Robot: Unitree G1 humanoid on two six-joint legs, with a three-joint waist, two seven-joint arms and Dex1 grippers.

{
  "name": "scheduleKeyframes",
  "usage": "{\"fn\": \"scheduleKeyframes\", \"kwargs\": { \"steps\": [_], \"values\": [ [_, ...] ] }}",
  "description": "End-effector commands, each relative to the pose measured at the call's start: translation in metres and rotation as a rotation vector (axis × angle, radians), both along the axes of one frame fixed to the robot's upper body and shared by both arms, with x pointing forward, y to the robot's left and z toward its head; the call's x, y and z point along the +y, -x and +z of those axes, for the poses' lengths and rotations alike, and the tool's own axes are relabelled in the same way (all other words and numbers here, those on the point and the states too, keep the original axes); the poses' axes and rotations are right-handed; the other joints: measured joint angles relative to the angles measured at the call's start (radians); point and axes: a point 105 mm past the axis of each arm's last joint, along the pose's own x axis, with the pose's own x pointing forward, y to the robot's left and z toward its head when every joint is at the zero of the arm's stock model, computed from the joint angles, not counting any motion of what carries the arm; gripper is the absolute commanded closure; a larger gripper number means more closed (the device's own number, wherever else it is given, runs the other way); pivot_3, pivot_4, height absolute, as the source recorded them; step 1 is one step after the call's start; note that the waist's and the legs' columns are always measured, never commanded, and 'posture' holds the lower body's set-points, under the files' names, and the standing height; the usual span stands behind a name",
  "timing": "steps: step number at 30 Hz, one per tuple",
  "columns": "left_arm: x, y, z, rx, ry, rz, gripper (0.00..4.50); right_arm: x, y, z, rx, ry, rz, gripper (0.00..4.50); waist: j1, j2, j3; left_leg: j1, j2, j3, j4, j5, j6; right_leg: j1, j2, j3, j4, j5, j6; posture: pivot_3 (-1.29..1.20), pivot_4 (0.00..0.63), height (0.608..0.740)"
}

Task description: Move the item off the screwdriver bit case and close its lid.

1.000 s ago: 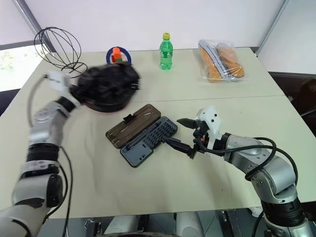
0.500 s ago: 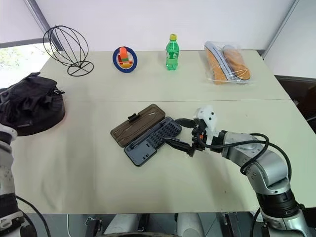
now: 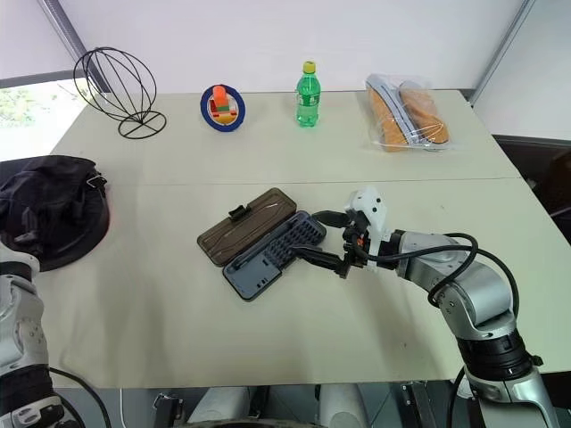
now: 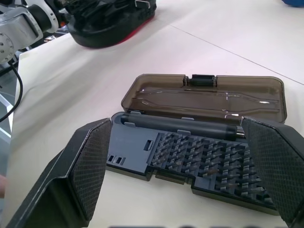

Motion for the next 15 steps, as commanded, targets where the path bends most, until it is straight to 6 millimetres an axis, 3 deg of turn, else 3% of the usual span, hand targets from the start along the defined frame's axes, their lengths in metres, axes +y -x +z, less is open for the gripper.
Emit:
{"fn": "scheduleKeyframes", "kwargs": {
  "steps": [1, 4, 7, 10, 15],
  "values": [
    [-0.010, 0.001, 0.040, -0.165, 0.062, -0.214, 0.03, -0.005, -0.002, 0.007, -0.040, 0.003, -0.014, 0.00, -0.001, 0.000, 0.000, 0.000, 0.000, 0.000, 0.000, 0.000, 0.000, 0.000, 0.000, 0.000, 0.000, 0.000, 0.000, 0.00, 0.150, 0.740],
    [-0.028, 0.014, 0.053, -0.160, 0.098, -0.486, 0.03, -0.011, -0.003, 0.008, -0.040, 0.001, -0.031, 0.00, -0.006, 0.000, 0.000, 0.000, 0.000, 0.000, 0.000, 0.000, 0.000, 0.000, 0.000, 0.000, 0.000, 0.000, 0.000, 0.00, 0.150, 0.740],
    [-0.032, 0.034, 0.052, -0.047, 0.106, -0.640, 0.03, -0.018, -0.006, 0.010, -0.043, -0.001, -0.054, 0.00, -0.020, 0.001, 0.000, 0.000, 0.000, 0.001, -0.001, 0.000, 0.000, -0.001, 0.000, 0.001, 0.000, 0.000, 0.000, 0.00, 0.150, 0.740],
    [-0.024, 0.045, 0.041, 0.109, 0.089, -0.687, 0.03, -0.021, -0.008, 0.010, -0.045, 0.003, -0.064, 0.00, -0.024, 0.001, 0.000, 0.001, 0.000, 0.001, -0.001, 0.000, 0.000, -0.001, 0.000, 0.001, 0.000, 0.000, -0.001, 0.00, 0.150, 0.740],
    [-0.002, 0.051, 0.014, 0.344, -0.006, -0.603, 0.03, -0.021, -0.011, 0.011, -0.053, 0.004, -0.065, 0.00, -0.024, 0.002, 0.001, 0.001, 0.001, 0.001, -0.001, 0.000, 0.000, 0.000, 0.001, 0.001, 0.000, -0.002, -0.003, 0.00, 0.150, 0.740]
  ]
}}
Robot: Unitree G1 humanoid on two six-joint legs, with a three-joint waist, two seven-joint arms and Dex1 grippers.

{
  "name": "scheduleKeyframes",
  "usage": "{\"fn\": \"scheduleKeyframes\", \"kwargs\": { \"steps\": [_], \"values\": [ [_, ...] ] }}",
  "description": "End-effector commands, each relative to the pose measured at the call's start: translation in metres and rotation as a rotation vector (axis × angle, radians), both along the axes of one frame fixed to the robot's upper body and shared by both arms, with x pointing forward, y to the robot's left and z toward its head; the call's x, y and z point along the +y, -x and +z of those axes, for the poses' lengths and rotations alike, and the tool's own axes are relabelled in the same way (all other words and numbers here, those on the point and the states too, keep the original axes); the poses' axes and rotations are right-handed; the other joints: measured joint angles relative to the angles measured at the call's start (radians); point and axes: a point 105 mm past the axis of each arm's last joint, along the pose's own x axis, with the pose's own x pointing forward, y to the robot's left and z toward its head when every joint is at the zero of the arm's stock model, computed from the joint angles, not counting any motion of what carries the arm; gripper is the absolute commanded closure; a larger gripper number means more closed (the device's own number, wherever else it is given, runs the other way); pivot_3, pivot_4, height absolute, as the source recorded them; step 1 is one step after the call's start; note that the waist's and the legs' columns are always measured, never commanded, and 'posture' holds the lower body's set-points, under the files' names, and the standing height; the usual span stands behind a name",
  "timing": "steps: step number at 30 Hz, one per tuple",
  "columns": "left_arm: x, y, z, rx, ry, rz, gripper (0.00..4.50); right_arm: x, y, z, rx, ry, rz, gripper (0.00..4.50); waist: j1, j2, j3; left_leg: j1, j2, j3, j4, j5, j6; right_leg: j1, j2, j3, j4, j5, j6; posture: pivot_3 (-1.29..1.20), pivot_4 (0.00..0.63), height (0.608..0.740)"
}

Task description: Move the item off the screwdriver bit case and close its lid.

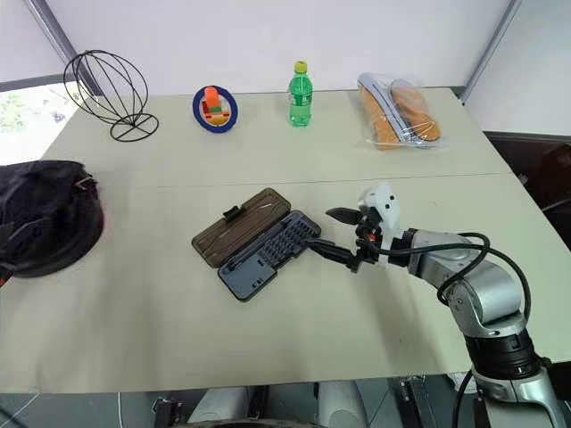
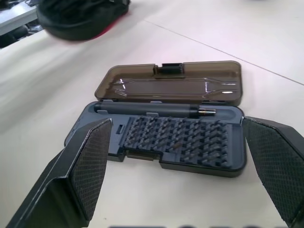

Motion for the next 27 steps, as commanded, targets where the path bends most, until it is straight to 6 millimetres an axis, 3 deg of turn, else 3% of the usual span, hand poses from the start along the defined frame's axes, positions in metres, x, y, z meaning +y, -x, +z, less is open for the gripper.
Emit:
{"fn": "scheduleKeyframes", "kwargs": {
  "steps": [1, 3, 7, 11, 15, 19, 21, 27],
  "values": [
    [0.010, 0.003, -0.004, 0.043, -0.086, 0.021, 0.03, -0.001, -0.002, 0.013, -0.062, -0.003, 0.005, 0.00, 0.000, 0.000, 0.000, 0.000, 0.000, 0.000, 0.000, 0.000, 0.000, 0.000, 0.000, 0.000, 0.000, 0.000, 0.000, 0.00, 0.150, 0.740],
    [0.005, 0.004, 0.005, -0.007, -0.061, -0.011, 0.03, -0.002, -0.002, 0.014, -0.063, -0.002, 0.004, 0.00, 0.001, 0.000, 0.000, 0.000, 0.000, 0.000, 0.000, 0.000, 0.000, 0.000, 0.000, 0.000, 0.000, 0.000, 0.000, 0.00, 0.150, 0.740],
    [-0.039, -0.005, 0.024, -0.044, -0.065, -0.268, 0.03, -0.012, -0.003, 0.030, -0.073, -0.023, -0.001, 0.00, 0.004, 0.000, 0.000, -0.001, 0.000, 0.000, 0.000, 0.000, 0.000, 0.000, -0.003, 0.000, -0.001, 0.001, 0.001, 0.00, 0.150, 0.740],
    [-0.097, -0.040, 0.039, -0.064, -0.134, -0.544, 0.03, -0.009, 0.010, 0.047, -0.056, 0.045, 0.102, 0.00, 0.021, 0.002, 0.001, -0.001, -0.001, 0.000, 0.001, 0.000, 0.000, 0.000, -0.003, -0.001, -0.001, 0.000, -0.001, 0.00, 0.150, 0.740],
    [-0.132, -0.075, 0.038, -0.070, -0.193, -0.693, 0.03, -0.001, 0.020, 0.059, -0.064, 0.072, 0.173, 0.00, 0.022, 0.002, 0.001, 0.000, 0.000, 0.000, 0.001, 0.000, 0.000, 0.001, -0.001, -0.001, -0.001, 0.002, 0.001, 0.00, 0.150, 0.740],
    [-0.180, -0.121, 0.006, -0.009, -0.297, -0.895, 0.03, 0.018, 0.027, 0.067, -0.114, 0.071, 0.211, 0.00, 0.022, 0.002, 0.001, -0.001, -0.001, 0.001, 0.000, 0.000, -0.001, -0.001, 0.000, 0.000, 0.000, 0.003, 0.001, 0.00, 0.150, 0.740],
    [-0.195, -0.132, -0.007, 0.022, -0.296, -0.957, 0.03, 0.022, 0.031, 0.068, -0.123, 0.062, 0.211, 0.00, 0.023, 0.002, 0.001, -0.001, -0.001, 0.001, 0.000, 0.001, -0.001, -0.001, 0.000, 0.000, -0.001, 0.003, 0.000, 0.00, 0.150, 0.740],
    [-0.203, -0.147, -0.043, 0.124, -0.366, -1.036, 0.03, 0.027, 0.040, 0.066, -0.139, 0.069, 0.174, 0.00, 0.011, 0.001, 0.001, -0.008, -0.001, 0.002, 0.001, 0.001, -0.001, -0.008, 0.000, 0.002, -0.001, 0.003, 0.001, 0.00, 0.150, 0.740]
  ]
}}
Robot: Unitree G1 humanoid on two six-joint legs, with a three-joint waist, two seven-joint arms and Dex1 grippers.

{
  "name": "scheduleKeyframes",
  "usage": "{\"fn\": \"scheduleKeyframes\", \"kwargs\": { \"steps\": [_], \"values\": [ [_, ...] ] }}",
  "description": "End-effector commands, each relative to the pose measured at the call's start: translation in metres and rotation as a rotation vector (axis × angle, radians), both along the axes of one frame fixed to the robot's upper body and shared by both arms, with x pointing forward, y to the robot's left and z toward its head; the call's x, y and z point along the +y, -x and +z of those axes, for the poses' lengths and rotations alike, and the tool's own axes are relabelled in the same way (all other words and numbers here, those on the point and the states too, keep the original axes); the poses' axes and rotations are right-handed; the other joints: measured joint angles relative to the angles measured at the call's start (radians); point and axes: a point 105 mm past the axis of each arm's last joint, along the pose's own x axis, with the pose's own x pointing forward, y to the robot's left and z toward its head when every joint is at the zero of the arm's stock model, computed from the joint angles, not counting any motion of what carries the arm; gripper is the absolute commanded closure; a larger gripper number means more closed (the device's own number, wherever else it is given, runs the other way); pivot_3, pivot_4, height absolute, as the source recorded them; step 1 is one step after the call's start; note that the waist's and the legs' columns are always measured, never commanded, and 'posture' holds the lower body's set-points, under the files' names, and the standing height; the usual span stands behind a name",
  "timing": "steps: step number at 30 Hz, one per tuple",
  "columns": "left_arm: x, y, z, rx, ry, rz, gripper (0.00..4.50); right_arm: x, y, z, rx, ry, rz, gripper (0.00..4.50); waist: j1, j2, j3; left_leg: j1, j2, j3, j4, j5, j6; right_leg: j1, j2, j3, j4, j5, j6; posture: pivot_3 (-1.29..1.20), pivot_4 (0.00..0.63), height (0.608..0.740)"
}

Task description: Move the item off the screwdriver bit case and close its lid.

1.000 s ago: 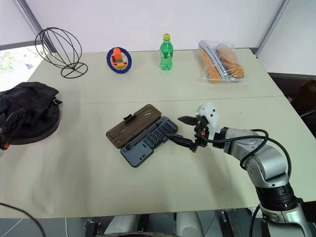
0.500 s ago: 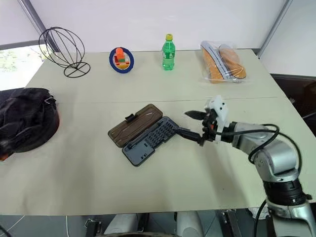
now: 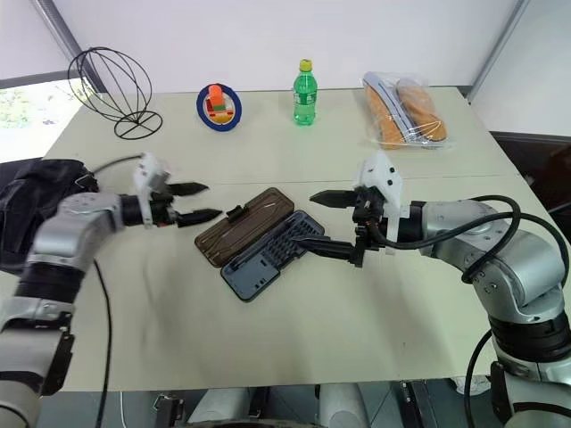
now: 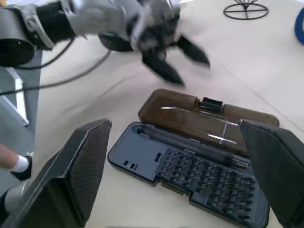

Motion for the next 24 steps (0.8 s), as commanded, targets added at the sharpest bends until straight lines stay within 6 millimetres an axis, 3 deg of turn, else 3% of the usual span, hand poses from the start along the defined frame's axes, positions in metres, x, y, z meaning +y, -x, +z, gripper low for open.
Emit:
{"fn": "scheduleKeyframes", "kwargs": {
  "steps": [1, 10, 13, 20, 24],
  "values": [
    [0.008, -0.004, -0.006, -0.032, -0.102, -0.035, 0.03, 0.002, 0.008, 0.010, -0.057, -0.007, -0.014, 0.00, -0.001, 0.000, 0.000, -0.003, 0.000, 0.000, 0.001, 0.002, -0.003, -0.003, 0.000, 0.000, 0.001, 0.000, 0.000, 0.00, 0.150, 0.740],
    [0.011, -0.002, -0.027, 0.025, -0.152, -0.069, 0.03, -0.004, 0.016, -0.003, -0.026, 0.043, -0.062, 0.00, 0.010, 0.000, 0.000, -0.007, 0.000, -0.001, 0.008, -0.002, 0.004, -0.002, -0.001, -0.001, 0.002, 0.001, 0.001, 0.00, 0.150, 0.740],
    [0.011, -0.001, -0.035, 0.036, -0.164, -0.074, 0.90, -0.005, 0.016, -0.010, -0.009, 0.068, -0.071, 0.00, 0.011, 0.000, 0.000, -0.007, -0.001, -0.001, 0.010, -0.002, 0.004, -0.002, 0.000, -0.001, 0.002, 0.001, 0.003, 0.00, 0.150, 0.740],
    [0.007, 0.003, -0.044, 0.044, -0.167, -0.087, 4.40, -0.008, 0.015, -0.014, -0.011, 0.085, -0.072, 0.00, 0.011, 0.000, -0.001, -0.007, -0.001, -0.001, 0.013, -0.002, 0.004, -0.001, 0.000, -0.001, 0.005, 0.002, 0.003, 0.00, 0.150, 0.740],
    [0.005, 0.004, -0.046, 0.042, -0.164, -0.088, 4.49, -0.009, 0.014, -0.014, -0.014, 0.090, -0.070, 0.00, 0.010, 0.001, -0.001, -0.006, -0.001, -0.001, 0.014, -0.002, 0.004, -0.001, 0.000, -0.001, 0.006, 0.002, 0.003, 0.00, 0.150, 0.740]
  ]
}}
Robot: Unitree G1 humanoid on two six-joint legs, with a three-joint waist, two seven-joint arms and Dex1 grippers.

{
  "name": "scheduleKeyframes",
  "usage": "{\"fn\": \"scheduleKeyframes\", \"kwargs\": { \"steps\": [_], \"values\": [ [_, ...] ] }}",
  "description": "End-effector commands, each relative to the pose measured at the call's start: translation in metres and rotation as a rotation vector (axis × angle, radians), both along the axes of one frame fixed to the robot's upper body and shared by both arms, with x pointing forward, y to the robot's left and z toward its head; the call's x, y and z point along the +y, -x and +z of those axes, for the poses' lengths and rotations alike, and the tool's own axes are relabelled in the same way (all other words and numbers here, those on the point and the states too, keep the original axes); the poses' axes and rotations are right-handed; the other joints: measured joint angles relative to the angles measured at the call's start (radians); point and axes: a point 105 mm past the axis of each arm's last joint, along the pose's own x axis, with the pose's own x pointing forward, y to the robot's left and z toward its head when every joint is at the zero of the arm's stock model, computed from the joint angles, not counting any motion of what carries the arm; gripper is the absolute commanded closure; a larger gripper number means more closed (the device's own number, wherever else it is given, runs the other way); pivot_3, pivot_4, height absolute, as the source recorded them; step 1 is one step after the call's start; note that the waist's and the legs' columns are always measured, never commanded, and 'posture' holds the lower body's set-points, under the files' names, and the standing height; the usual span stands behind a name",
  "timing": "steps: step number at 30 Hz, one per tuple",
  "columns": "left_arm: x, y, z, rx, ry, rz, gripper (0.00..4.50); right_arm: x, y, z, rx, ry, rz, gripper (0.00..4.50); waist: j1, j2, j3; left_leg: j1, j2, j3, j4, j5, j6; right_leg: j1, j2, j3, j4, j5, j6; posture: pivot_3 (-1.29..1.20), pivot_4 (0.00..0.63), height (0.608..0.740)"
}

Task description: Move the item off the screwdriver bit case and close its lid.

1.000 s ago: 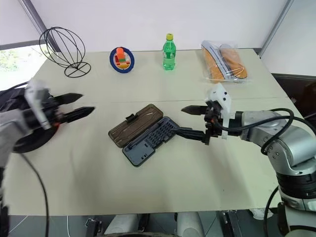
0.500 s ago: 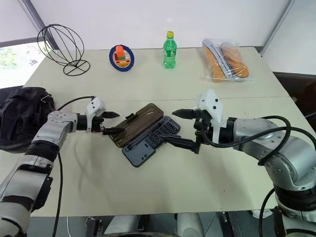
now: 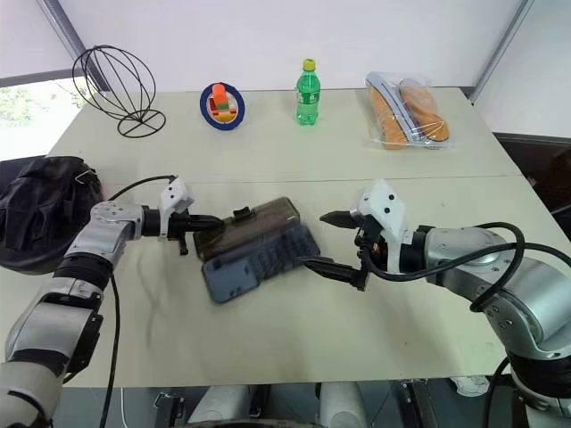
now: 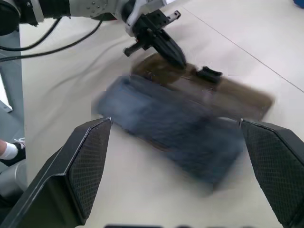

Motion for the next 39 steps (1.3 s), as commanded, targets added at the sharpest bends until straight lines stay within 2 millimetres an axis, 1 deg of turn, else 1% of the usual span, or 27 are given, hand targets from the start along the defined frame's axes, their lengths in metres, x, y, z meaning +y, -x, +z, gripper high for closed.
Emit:
{"fn": "scheduleKeyframes", "kwargs": {
  "steps": [1, 3, 5, 7, 10, 13, 15, 17, 20, 23, 26, 29, 30, 32, 33, 34, 35, 36, 39],
  "values": [
    [0.002, 0.005, -0.015, 0.041, -0.038, 0.004, 4.49, 0.000, 0.002, 0.006, -0.043, 0.011, 0.014, 0.00, 0.001, 0.000, 0.000, 0.000, 0.000, 0.000, 0.000, 0.000, 0.000, 0.000, 0.000, 0.000, 0.000, 0.000, 0.000, 0.00, 0.150, 0.740],
    [-0.001, 0.000, -0.011, -0.002, -0.046, 0.005, 4.49, -0.001, 0.000, 0.005, -0.043, 0.018, 0.008, 0.00, 0.001, 0.000, 0.000, 0.000, 0.000, 0.000, 0.000, 0.000, 0.000, 0.000, 0.000, 0.000, 0.001, 0.000, 0.000, 0.00, 0.150, 0.740],
    [-0.007, -0.007, -0.001, -0.067, -0.041, 0.001, 4.49, -0.003, -0.001, 0.003, -0.045, 0.027, 0.002, 0.00, 0.003, 0.000, 0.000, 0.000, 0.000, 0.000, 0.001, 0.000, 0.000, 0.000, 0.000, 0.000, 0.001, 0.000, 0.000, 0.00, 0.150, 0.740],
    [-0.017, -0.020, 0.018, -0.236, -0.088, -0.031, 4.49, -0.005, -0.002, 0.001, -0.045, 0.035, 0.000, 0.00, 0.012, 0.000, 0.000, 0.000, -0.001, 0.000, 0.001, 0.000, 0.000, 0.001, -0.001, -0.001, 0.002, 0.000, 0.000, 0.00, 0.150, 0.740],
    [-0.040, -0.028, 0.038, -0.426, -0.180, -0.154, 4.49, -0.009, -0.003, -0.003, -0.047, 0.064, -0.006, 0.00, 0.030, -0.001, 0.000, 0.000, -0.002, -0.001, 0.002, 0.000, 0.000, 0.001, -0.002, -0.001, 0.001, 0.002, 0.001, 0.00, 0.150, 0.740],
    [-0.061, -0.034, 0.049, -0.487, -0.210, -0.217, 4.49, -0.016, -0.007, -0.012, -0.050, 0.134, -0.032, 0.00, 0.035, -0.001, 0.000, -0.001, -0.003, -0.001, 0.003, 0.000, 0.000, 0.002, -0.002, -0.001, -0.001, 0.003, 0.003, 0.00, 0.150, 0.740],
    [-0.070, -0.035, 0.050, -0.498, -0.227, -0.256, 4.49, -0.021, -0.007, -0.017, -0.046, 0.165, -0.042, 0.00, 0.031, -0.001, 0.000, -0.002, -0.004, -0.001, 0.003, 0.000, 0.000, 0.002, -0.003, -0.001, -0.003, 0.004, 0.004, 0.00, 0.150, 0.740],
    [-0.082, -0.033, 0.046, -0.503, -0.253, -0.304, 4.49, -0.026, -0.006, -0.024, -0.037, 0.200, -0.060, 0.00, 0.028, -0.001, 0.000, -0.003, -0.005, 0.000, 0.003, 0.000, 0.001, 0.002, -0.003, -0.001, -0.005, 0.004, 0.005, 0.00, 0.150, 0.740],
    [-0.098, -0.030, 0.034, -0.483, -0.263, -0.349, 4.49, -0.034, -0.002, -0.029, -0.029, 0.223, -0.091, 0.00, 0.028, -0.001, 0.000, -0.003, -0.005, 0.001, 0.003, 0.000, 0.001, 0.002, -0.003, 0.000, -0.006, 0.004, 0.005, 0.00, 0.150, 0.740],
    [-0.103, -0.029, 0.028, -0.479, -0.272, -0.351, 4.49, -0.035, 0.000, -0.030, -0.032, 0.219, -0.108, 0.00, 0.028, -0.001, 0.000, -0.003, -0.005, 0.001, 0.003, 0.000, 0.001, 0.002, -0.003, 0.000, -0.006, 0.004, 0.005, 0.00, 0.150, 0.740],
    [-0.105, -0.029, 0.025, -0.517, -0.318, -0.368, 4.49, -0.036, 0.001, -0.031, -0.031, 0.219, -0.116, 0.00, 0.030, -0.001, 0.000, -0.003, -0.005, 0.001, 0.004, -0.001, 0.002, 0.002, -0.003, 0.000, -0.006, 0.004, 0.005, 0.00, 0.150, 0.740],
    [-0.109, -0.030, 0.028, -0.550, -0.322, -0.372, 4.49, -0.035, 0.002, -0.031, -0.032, 0.215, -0.125, 0.00, 0.031, -0.001, 0.000, -0.003, -0.005, 0.001, 0.004, -0.001, 0.002, 0.003, -0.003, 0.000, -0.006, 0.005, 0.006, 0.00, 0.150, 0.740],
    [-0.110, -0.031, 0.030, -0.564, -0.327, -0.374, 4.22, -0.035, 0.002, -0.031, -0.033, 0.215, -0.126, 0.00, 0.031, -0.001, 0.000, -0.003, -0.005, 0.001, 0.004, -0.001, 0.002, 0.003, -0.003, 0.000, -0.006, 0.005, 0.006, 0.00, 0.150, 0.740],
    [-0.110, -0.031, 0.030, -0.592, -0.354, -0.386, 3.51, -0.035, 0.002, -0.032, -0.034, 0.217, -0.127, 0.00, 0.029, -0.002, 0.000, -0.003, -0.005, 0.001, 0.004, -0.001, 0.002, 0.003, -0.003, 0.000, -0.006, 0.005, 0.006, 0.00, 0.150, 0.740],
    [-0.109, -0.032, 0.030, -0.604, -0.366, -0.389, 3.05, -0.035, 0.002, -0.032, -0.034, 0.217, -0.126, 0.00, 0.029, -0.002, 0.000, -0.003, -0.005, 0.001, 0.004, -0.001, 0.002, 0.003, -0.003, 0.000, -0.006, 0.005, 0.006, 0.00, 0.150, 0.740],
    [-0.109, -0.033, 0.032, -0.623, -0.370, -0.385, 2.46, -0.035, 0.002, -0.032, -0.034, 0.215, -0.125, 0.00, 0.029, -0.002, 0.000, -0.003, -0.005, 0.001, 0.004, -0.001, 0.002, 0.003, -0.003, 0.000, -0.006, 0.005, 0.006, 0.00, 0.150, 0.740],
    [-0.110, -0.034, 0.035, -0.652, -0.371, -0.374, 2.11, -0.035, 0.002, -0.032, -0.034, 0.214, -0.123, 0.00, 0.028, -0.002, 0.000, -0.003, -0.004, 0.001, 0.004, -0.001, 0.002, 0.002, -0.003, 0.000, -0.006, 0.005, 0.006, 0.00, 0.150, 0.740],
    [-0.110, -0.037, 0.040, -0.687, -0.375, -0.359, 1.52, -0.035, 0.002, -0.032, -0.034, 0.213, -0.121, 0.00, 0.027, -0.002, 0.000, -0.003, -0.004, 0.001, 0.004, -0.001, 0.002, 0.002, -0.003, 0.000, -0.006, 0.005, 0.006, 0.00, 0.150, 0.740],
    [-0.107, -0.050, 0.064, -0.807, -0.358, -0.246, 0.11, -0.034, 0.001, -0.033, -0.033, 0.214, -0.118, 0.00, 0.026, -0.002, 0.000, -0.003, -0.004, 0.001, 0.004, -0.001, 0.003, 0.002, -0.002, 0.000, -0.006, 0.005, 0.006, 0.00, 0.150, 0.740]
  ]
}}
